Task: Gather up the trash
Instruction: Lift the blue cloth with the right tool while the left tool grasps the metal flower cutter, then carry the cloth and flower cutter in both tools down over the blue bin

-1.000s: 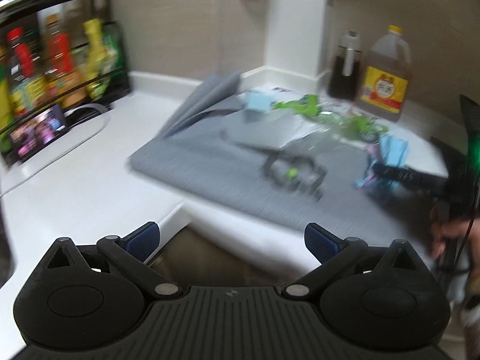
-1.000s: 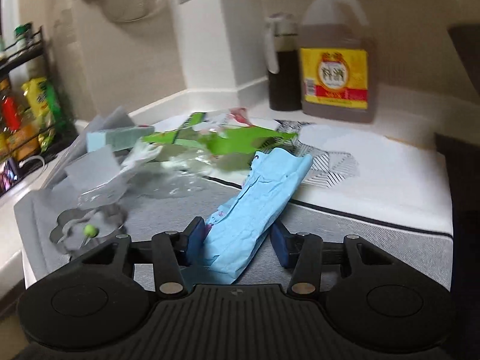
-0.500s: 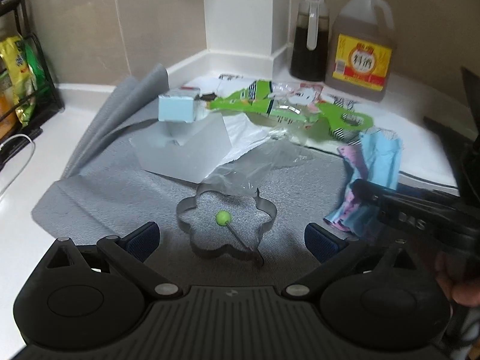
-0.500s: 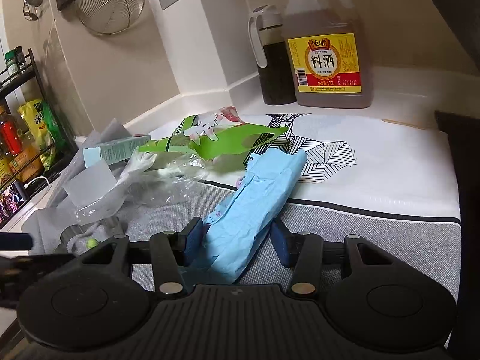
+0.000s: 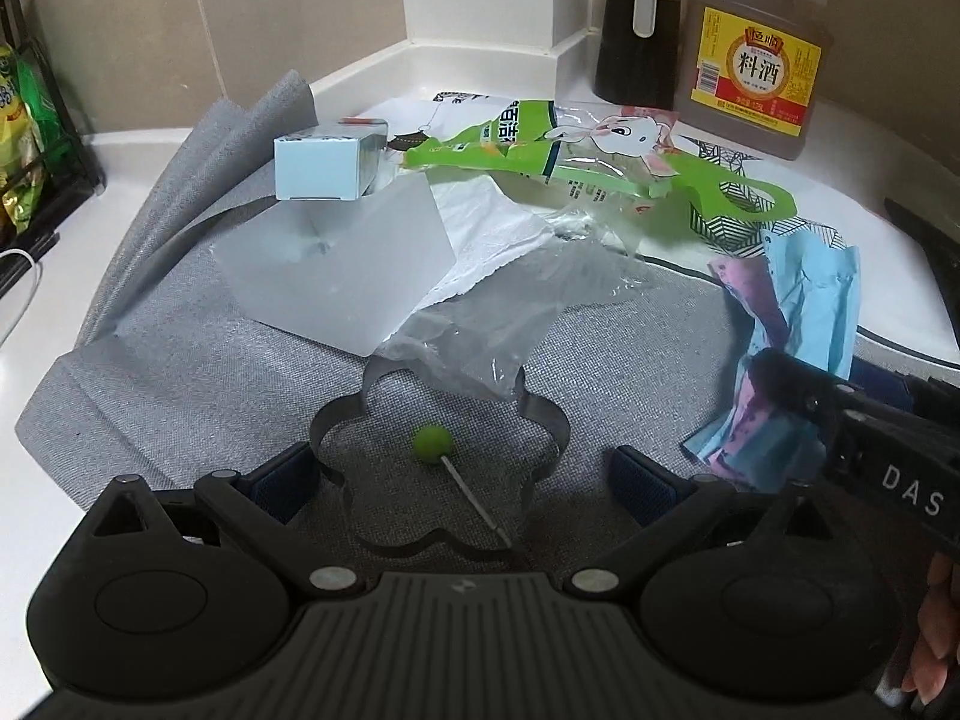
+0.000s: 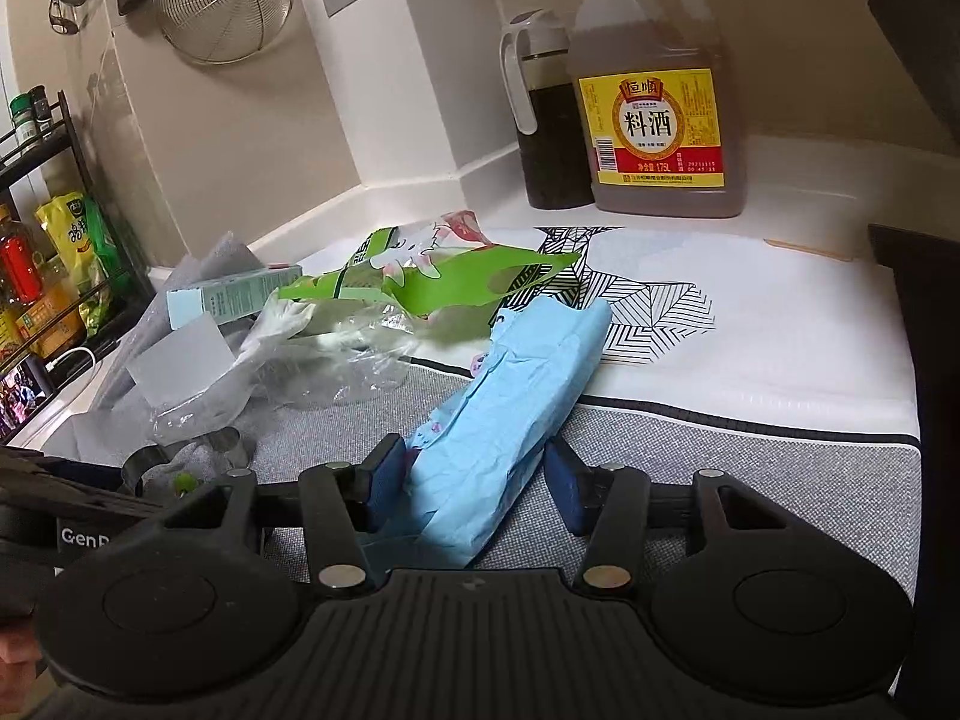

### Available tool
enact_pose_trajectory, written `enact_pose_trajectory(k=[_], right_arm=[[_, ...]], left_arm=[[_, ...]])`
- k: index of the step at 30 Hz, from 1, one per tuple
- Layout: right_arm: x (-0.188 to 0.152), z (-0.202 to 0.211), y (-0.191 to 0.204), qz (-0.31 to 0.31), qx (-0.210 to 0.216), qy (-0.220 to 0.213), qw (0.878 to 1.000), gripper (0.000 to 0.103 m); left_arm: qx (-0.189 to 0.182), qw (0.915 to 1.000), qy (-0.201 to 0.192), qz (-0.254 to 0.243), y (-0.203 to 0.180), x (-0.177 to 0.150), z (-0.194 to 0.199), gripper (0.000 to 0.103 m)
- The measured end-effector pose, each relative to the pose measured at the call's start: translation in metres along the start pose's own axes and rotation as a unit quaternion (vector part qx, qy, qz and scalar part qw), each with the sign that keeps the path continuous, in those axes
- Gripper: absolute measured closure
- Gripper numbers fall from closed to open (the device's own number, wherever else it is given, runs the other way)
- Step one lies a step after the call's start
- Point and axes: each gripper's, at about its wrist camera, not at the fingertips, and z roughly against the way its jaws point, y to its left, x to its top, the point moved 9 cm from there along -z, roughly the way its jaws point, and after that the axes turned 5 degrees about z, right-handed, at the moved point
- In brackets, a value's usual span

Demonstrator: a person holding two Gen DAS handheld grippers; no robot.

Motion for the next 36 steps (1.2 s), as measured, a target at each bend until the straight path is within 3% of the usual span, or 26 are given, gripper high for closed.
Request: enact_pose_trajectory(k=[1,5,15,24,28,36], right_arm=[[0.0,0.0,0.0,0.0,0.0,0.0,1.0,0.049],[0.0,0.001,0.001,-0.007,0.013,-0.004,1.0,0.054],[0.003,0.005,0.011,-0.015,0.061,-0.022,0.998,0.055],[0.001,0.004,0.005,-0.046,0.071,-0.018,0.996,0.055],[0.001,0.005,0.006,-0.046,0.076,-0.022,0.996,0.055],[0.004,0.007,0.0,-0.072,0.097,-0.037,0.992,0.056]], left_arm=[[0.008,0.9999,-0.009,-0.002,0.001,0.0,0.003,0.017],[0.012,0.9997,-0.021,0.0,0.004,-0.003,0.016,0.017],[-0.055,0.9976,-0.038,0.019,0.011,-0.025,0.074,0.017],[-0.103,0.9921,-0.062,0.034,0.026,-0.043,0.125,0.017],[-0.101,0.9908,-0.077,0.045,0.051,-0.059,0.15,0.017],[-0.053,0.9917,-0.102,0.058,0.106,-0.097,0.191,0.017]])
